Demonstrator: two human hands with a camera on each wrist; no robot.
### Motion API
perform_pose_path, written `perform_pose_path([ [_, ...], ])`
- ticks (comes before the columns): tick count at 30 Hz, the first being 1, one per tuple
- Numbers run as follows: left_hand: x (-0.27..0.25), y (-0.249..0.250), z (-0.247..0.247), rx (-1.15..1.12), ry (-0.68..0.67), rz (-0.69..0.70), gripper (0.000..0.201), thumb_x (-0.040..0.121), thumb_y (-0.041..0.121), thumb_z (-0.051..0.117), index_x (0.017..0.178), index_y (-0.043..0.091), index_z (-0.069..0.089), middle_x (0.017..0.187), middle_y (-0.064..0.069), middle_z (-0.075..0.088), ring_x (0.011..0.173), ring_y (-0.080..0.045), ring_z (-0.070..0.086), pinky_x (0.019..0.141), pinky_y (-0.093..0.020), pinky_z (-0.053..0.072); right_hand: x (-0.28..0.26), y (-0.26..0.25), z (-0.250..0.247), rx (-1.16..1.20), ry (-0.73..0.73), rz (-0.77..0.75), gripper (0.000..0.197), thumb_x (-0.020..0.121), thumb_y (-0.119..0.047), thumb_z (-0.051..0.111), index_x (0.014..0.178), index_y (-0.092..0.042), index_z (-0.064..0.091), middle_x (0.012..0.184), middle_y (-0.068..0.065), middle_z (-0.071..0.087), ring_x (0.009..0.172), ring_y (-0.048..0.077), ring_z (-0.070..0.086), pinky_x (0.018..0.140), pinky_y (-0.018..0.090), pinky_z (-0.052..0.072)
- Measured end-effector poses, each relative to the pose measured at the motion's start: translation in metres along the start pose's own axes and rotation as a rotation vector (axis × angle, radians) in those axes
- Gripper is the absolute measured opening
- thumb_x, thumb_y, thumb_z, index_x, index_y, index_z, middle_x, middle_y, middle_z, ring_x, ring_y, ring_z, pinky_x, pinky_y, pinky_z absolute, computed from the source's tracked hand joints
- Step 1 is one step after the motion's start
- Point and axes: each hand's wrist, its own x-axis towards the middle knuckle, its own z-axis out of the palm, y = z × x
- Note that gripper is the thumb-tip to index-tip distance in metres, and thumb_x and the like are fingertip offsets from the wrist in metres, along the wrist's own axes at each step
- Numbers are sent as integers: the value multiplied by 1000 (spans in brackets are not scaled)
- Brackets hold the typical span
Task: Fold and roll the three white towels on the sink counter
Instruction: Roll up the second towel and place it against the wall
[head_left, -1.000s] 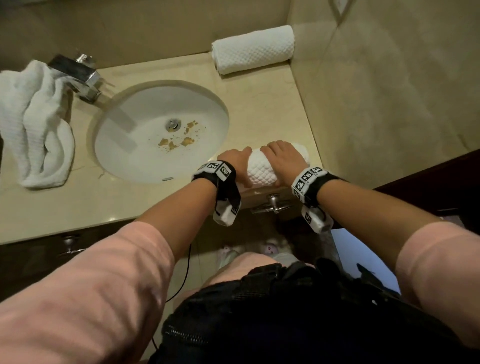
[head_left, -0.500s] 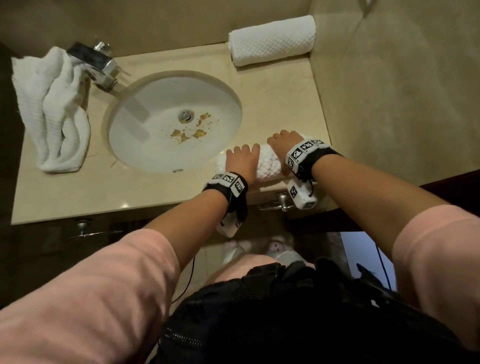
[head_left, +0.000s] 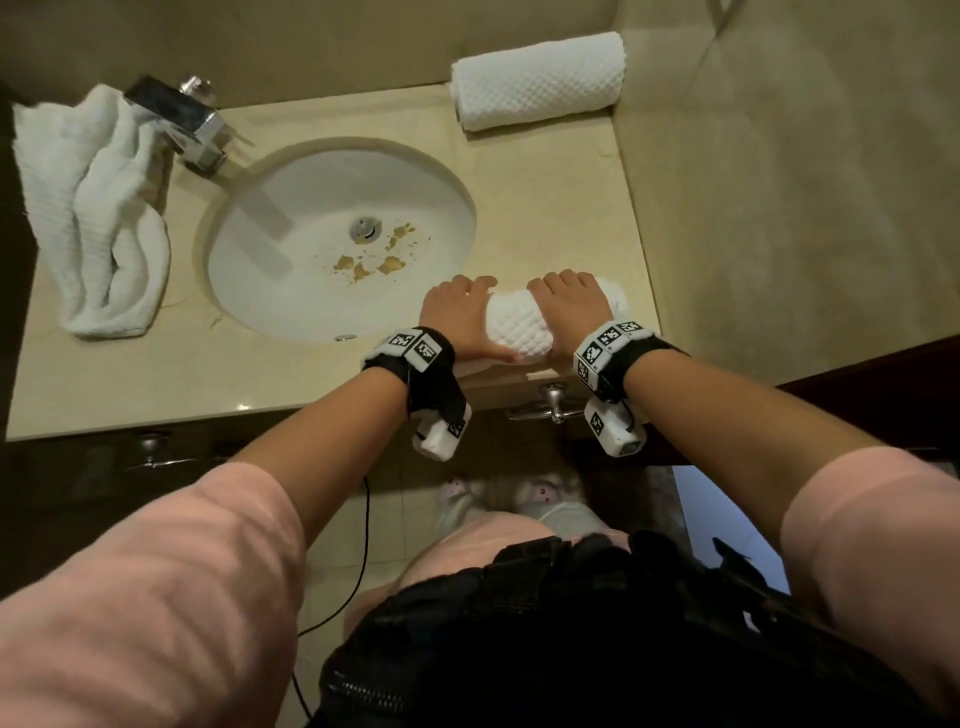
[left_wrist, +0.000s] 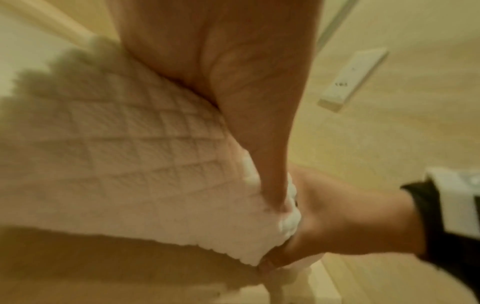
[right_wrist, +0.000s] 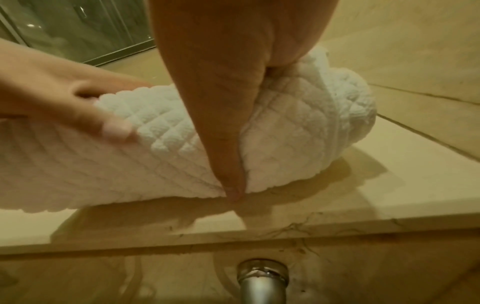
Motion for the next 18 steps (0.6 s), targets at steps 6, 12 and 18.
perform_pose_path([
  [6, -27, -11, -7, -841, -31, -759, 118, 64, 84, 54, 148, 7, 22, 150, -16, 31, 133, -35, 38, 107, -47, 37, -3, 1, 3, 8, 32, -21, 89, 57, -31, 86, 131, -13, 40, 123, 6, 52, 114, 26, 48, 100, 37, 36],
  [12, -47, -2, -37, -1331, -283, -645, 64, 104, 39, 27, 152, 4, 4, 160, -14, 1, 147, -29, 5, 117, -39, 14, -3, 16, -17, 327, -68, 35, 113, 57, -73, 72, 146, -18, 28, 147, 9, 35, 136, 29, 30, 114, 43, 20],
  [18, -39, -15, -35, -1191, -270, -748, 33, 97, 39, 48, 86, 7, 47, 69, -16, 67, 67, -25, 56, 76, -27, 48, -4, 43, -16, 742, -252, 713, 93, 78, -73, 44, 142, -7, 31, 142, 19, 40, 122, 39, 45, 103, 48, 39],
])
